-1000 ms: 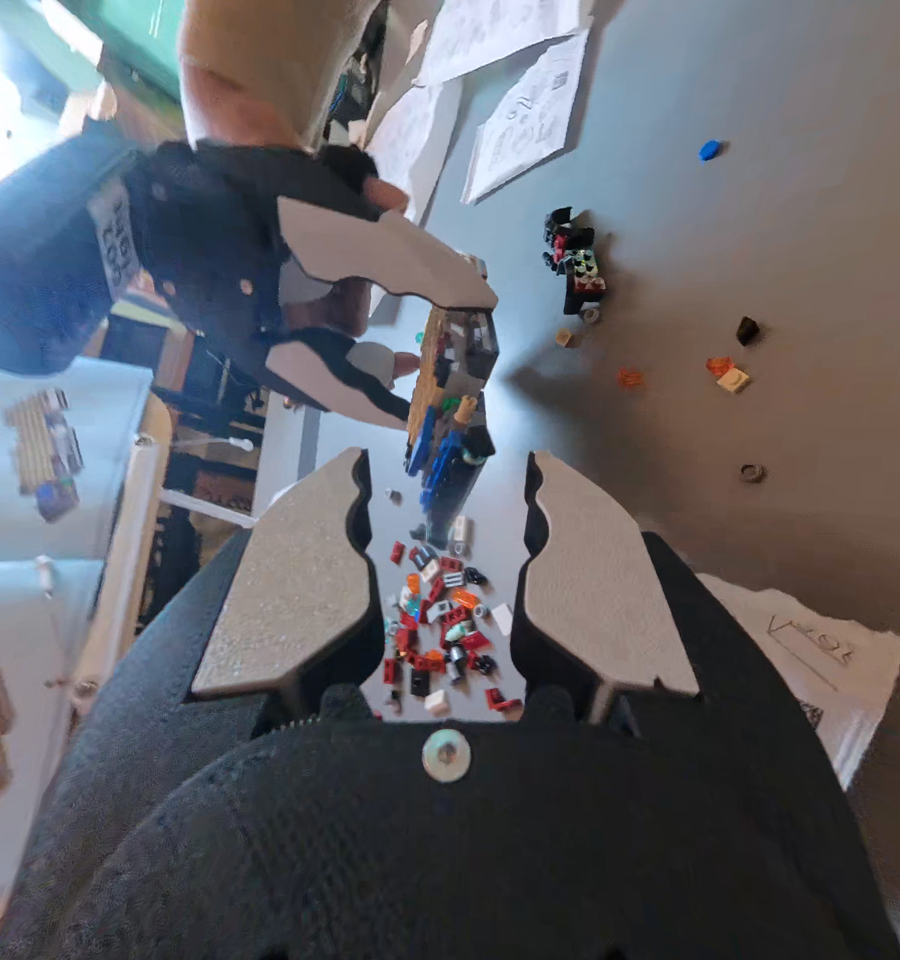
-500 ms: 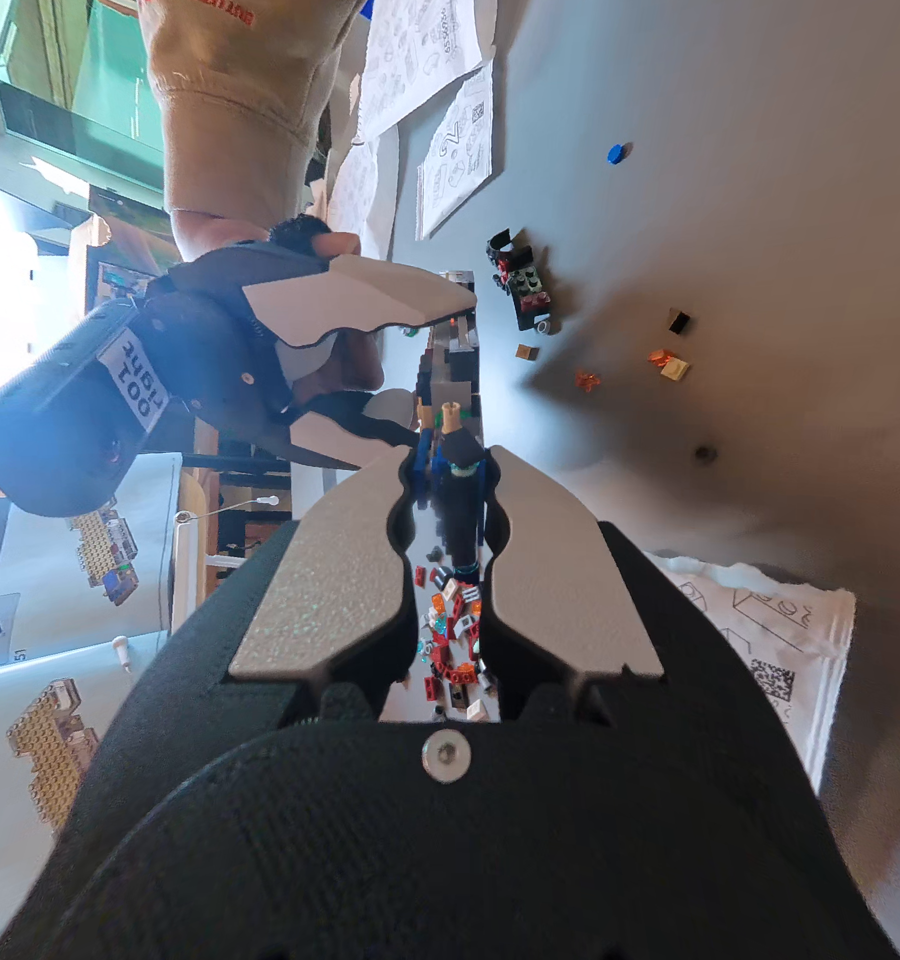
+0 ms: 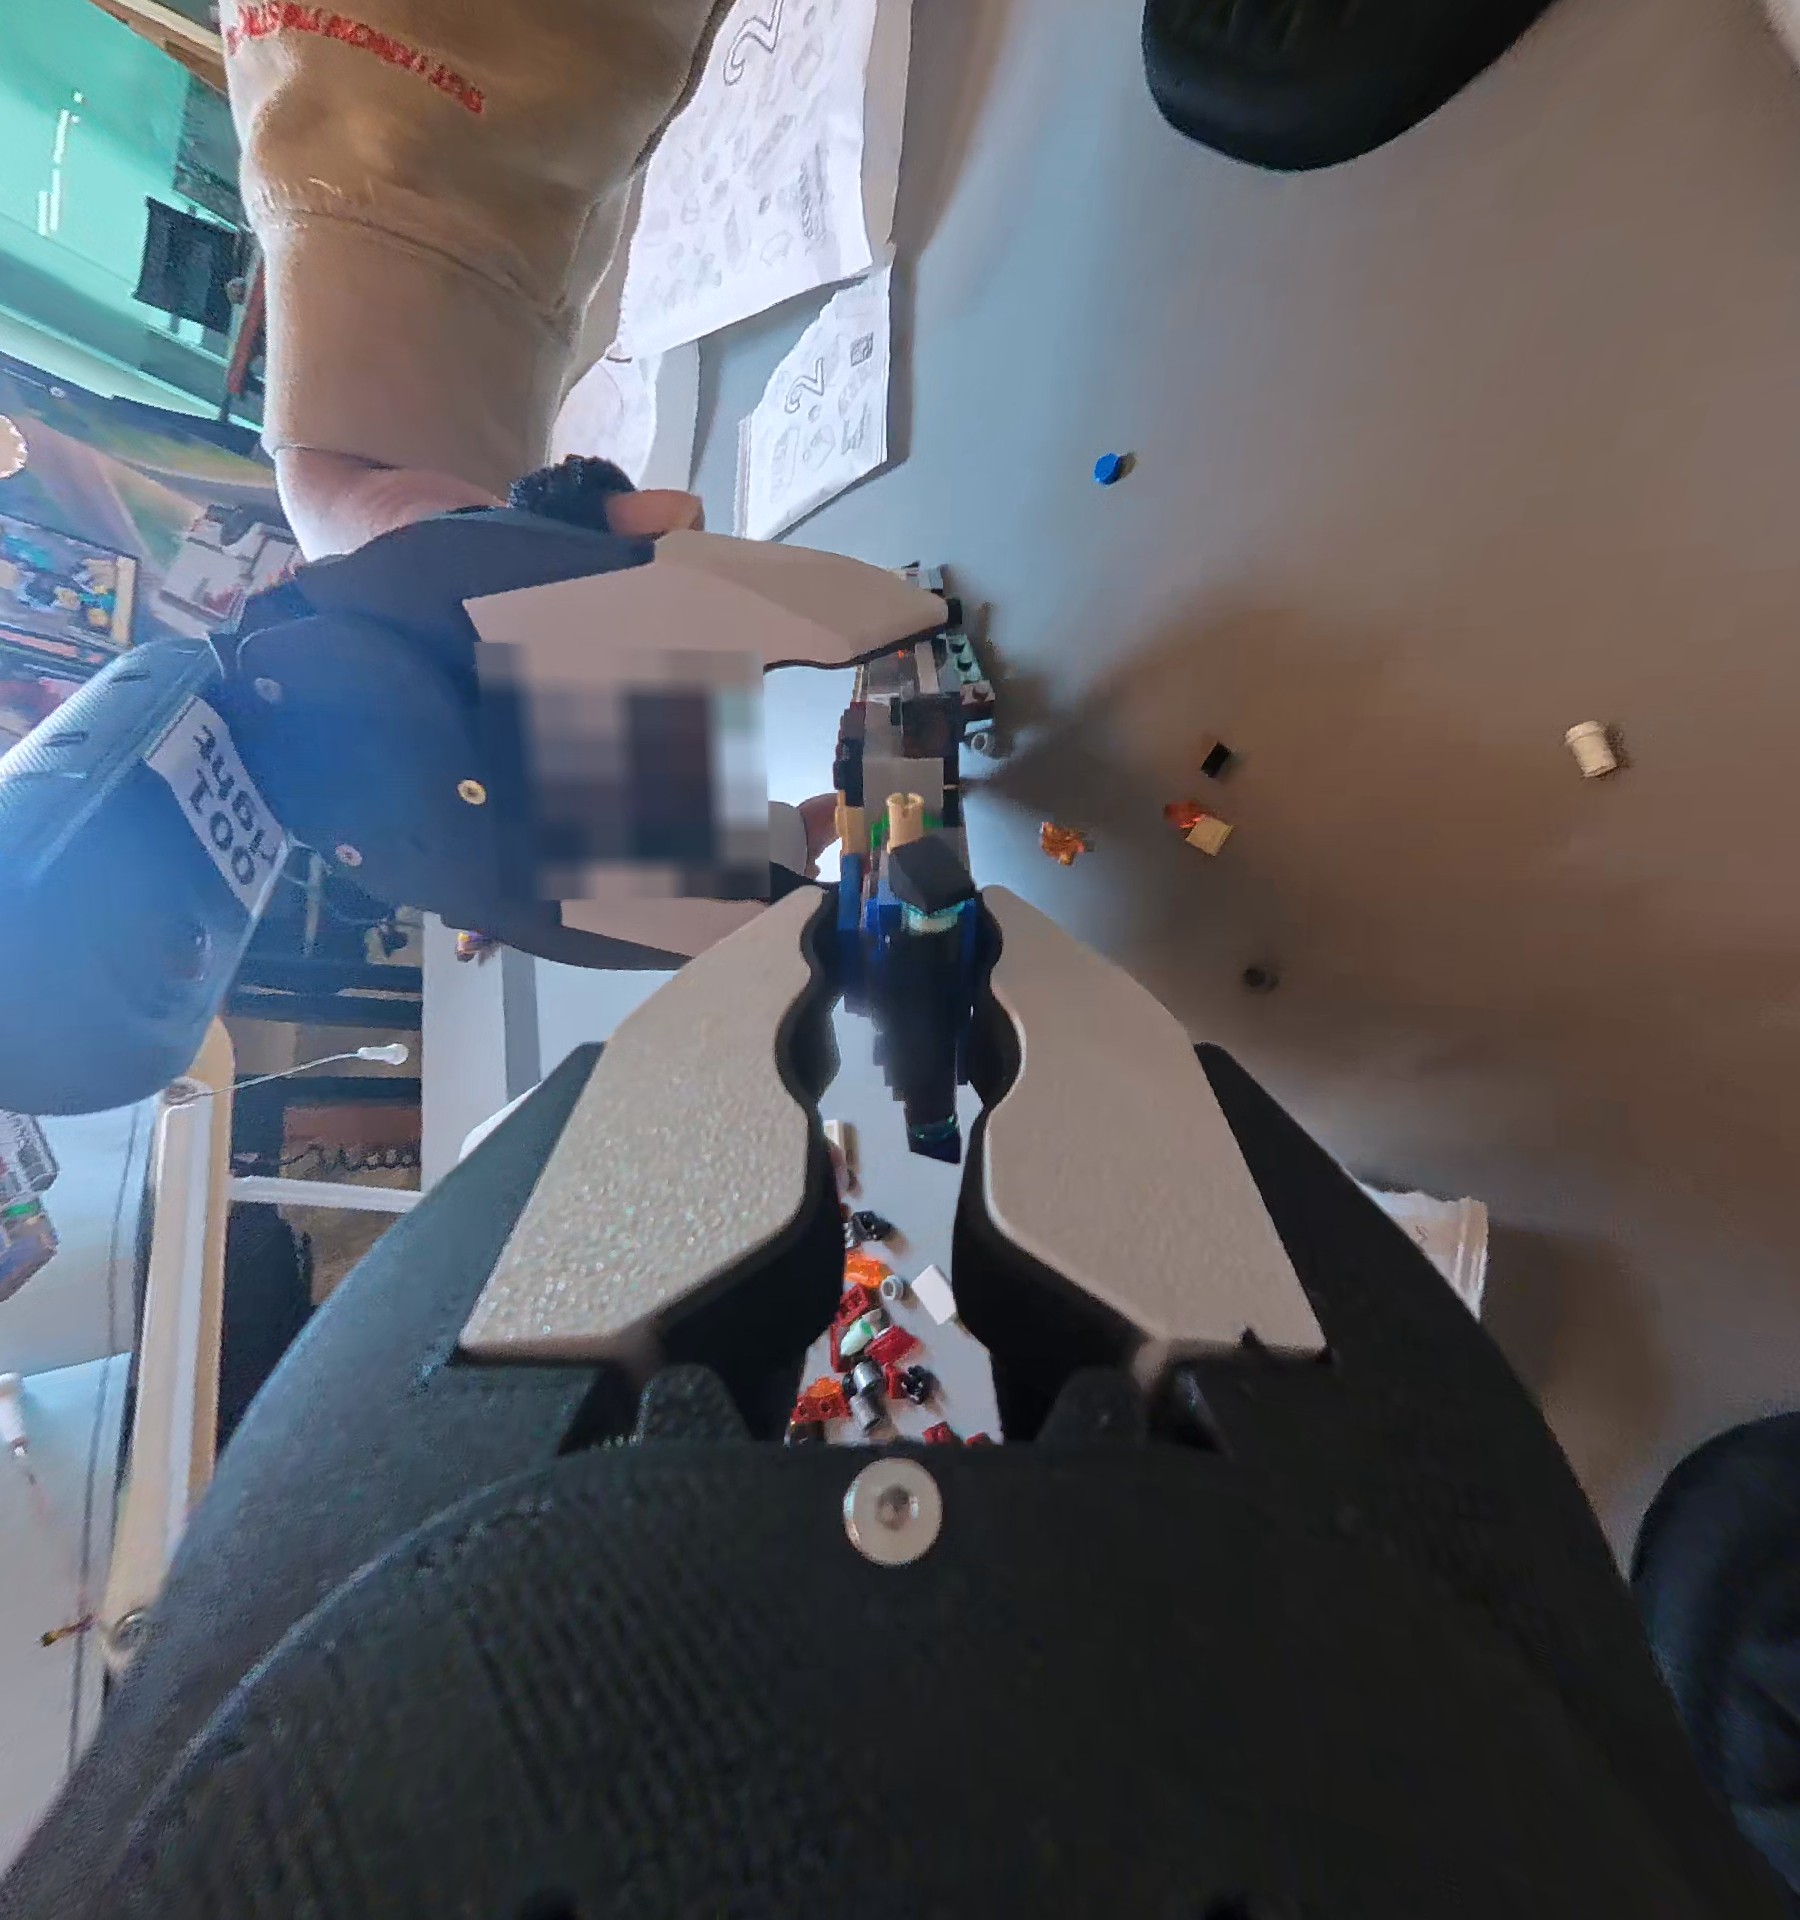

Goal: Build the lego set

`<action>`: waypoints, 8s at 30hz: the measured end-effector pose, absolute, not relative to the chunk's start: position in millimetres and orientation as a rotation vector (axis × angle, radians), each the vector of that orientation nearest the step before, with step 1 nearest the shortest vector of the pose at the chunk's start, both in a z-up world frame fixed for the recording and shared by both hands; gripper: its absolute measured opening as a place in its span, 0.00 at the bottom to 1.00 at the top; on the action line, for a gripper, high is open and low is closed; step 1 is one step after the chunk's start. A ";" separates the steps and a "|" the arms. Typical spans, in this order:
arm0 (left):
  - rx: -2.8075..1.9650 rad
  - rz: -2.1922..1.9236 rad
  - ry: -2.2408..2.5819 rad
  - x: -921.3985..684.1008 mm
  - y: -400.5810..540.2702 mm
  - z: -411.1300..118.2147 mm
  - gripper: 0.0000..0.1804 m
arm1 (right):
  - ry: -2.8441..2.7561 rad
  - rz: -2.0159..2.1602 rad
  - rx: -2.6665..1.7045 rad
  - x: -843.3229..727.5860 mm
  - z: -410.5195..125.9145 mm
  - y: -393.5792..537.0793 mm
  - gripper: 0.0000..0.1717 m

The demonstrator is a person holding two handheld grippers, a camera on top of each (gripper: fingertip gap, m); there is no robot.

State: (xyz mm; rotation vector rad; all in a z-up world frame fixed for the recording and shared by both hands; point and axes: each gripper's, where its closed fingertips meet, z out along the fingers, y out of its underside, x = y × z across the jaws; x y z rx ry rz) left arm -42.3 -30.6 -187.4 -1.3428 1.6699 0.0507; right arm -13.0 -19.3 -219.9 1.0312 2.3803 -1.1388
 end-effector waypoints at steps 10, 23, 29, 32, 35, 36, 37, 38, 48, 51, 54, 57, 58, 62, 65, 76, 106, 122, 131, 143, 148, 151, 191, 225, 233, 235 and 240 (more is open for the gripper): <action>-1.361 0.006 1.584 -43.6 -32.8 -179.0 0.12 | 2.302 -1.186 1.071 -14.1 -211.7 -22.2 0.41; -1.341 0.021 1.637 -44.3 -42.1 -174.6 0.12 | 2.302 -1.163 1.059 -17.8 -208.5 -27.1 0.41; -1.363 -0.025 1.673 -42.0 -47.4 -176.4 0.12 | 2.304 -1.145 1.038 -15.0 -211.8 -33.8 0.41; -1.364 -0.043 1.672 -41.5 -47.2 -176.8 0.12 | 2.302 -1.134 1.043 -14.2 -212.1 -33.8 0.41; -1.356 -0.036 1.661 -40.9 -45.9 -175.4 0.12 | 2.307 -1.130 1.046 -13.8 -210.2 -31.8 0.41; -1.350 -0.034 1.653 -40.7 -45.2 -174.6 0.12 | 2.307 -1.133 1.049 -13.8 -209.2 -30.8 0.41; -1.349 -0.033 1.641 -40.8 -44.1 -173.6 0.12 | 2.300 -1.140 1.053 -13.9 -207.6 -29.8 0.41; -1.334 -0.030 1.623 -40.5 -43.3 -171.1 0.12 | 2.293 -1.152 1.057 -14.3 -205.3 -28.7 0.41; -1.303 0.017 1.589 -44.7 -44.4 -161.7 0.12 | 2.344 -1.132 1.057 -19.2 -194.0 -28.2 0.41; -1.307 0.005 1.609 -43.4 -47.5 -161.7 0.12 | 2.351 -1.111 1.047 -17.7 -195.6 -31.8 0.41; -1.306 0.003 1.588 -42.4 -45.0 -165.5 0.12 | 2.355 -1.099 1.081 -16.8 -199.1 -28.9 0.41; -1.340 0.007 1.445 -49.8 -35.1 -161.8 0.18 | 2.378 -1.127 1.159 -21.3 -193.4 -17.1 0.41; -1.368 -0.007 1.395 -53.7 -32.1 -161.0 0.28 | 2.406 -1.117 1.177 -21.8 -191.2 -11.5 0.41; -1.418 -0.124 1.172 -70.6 -30.2 -150.4 0.36 | 2.530 -1.019 1.309 -27.2 -181.9 22.4 0.41; -1.452 -0.256 0.933 -90.6 -25.1 -142.1 0.31 | 2.693 -0.814 1.417 -33.2 -186.4 58.0 0.41; -1.572 -0.447 0.639 -121.5 -6.4 -169.7 0.25 | 2.929 -0.185 1.291 -28.4 -273.5 92.0 0.41; -1.630 -0.490 0.681 -113.1 -8.0 -192.1 0.21 | 2.954 -0.145 1.330 -6.9 -288.1 85.2 0.41; -1.656 -0.509 0.682 -112.5 -7.3 -198.3 0.20 | 2.915 -0.475 1.579 -33.9 -247.3 122.1 0.14; -1.682 -0.543 0.646 -116.6 -4.1 -202.0 0.19 | 2.892 -0.396 1.424 -40.4 -281.5 124.4 0.11; -1.694 -0.549 0.652 -116.3 -4.1 -205.1 0.19 | 2.821 -0.399 1.348 -36.9 -281.5 120.7 0.13; -1.700 -0.546 0.655 -116.4 -3.8 -206.3 0.18 | 2.833 -0.374 1.309 -34.8 -283.3 116.6 0.14; -1.699 -0.545 0.652 -117.0 -3.5 -206.1 0.18 | 2.885 -0.334 1.291 -34.8 -284.7 117.4 0.16; -1.722 -0.520 0.669 -115.8 -2.8 -211.3 0.16 | 2.870 -0.550 1.543 52.7 -273.8 12.2 0.07; -1.739 -0.482 0.706 -115.4 -4.6 -216.6 0.15 | 2.935 -0.154 1.451 -10.2 -271.8 79.2 0.38; -1.744 -0.475 0.717 -114.7 -4.8 -218.1 0.15 | 2.931 -0.192 1.373 -11.4 -280.1 73.5 0.35; -1.744 -0.475 0.716 -115.0 -4.7 -218.0 0.15 | 2.944 -0.211 1.354 -12.1 -279.9 73.2 0.35; -1.745 -0.477 0.720 -114.2 -4.8 -218.8 0.15 | 2.990 -0.233 1.337 -20.2 -269.8 80.9 0.34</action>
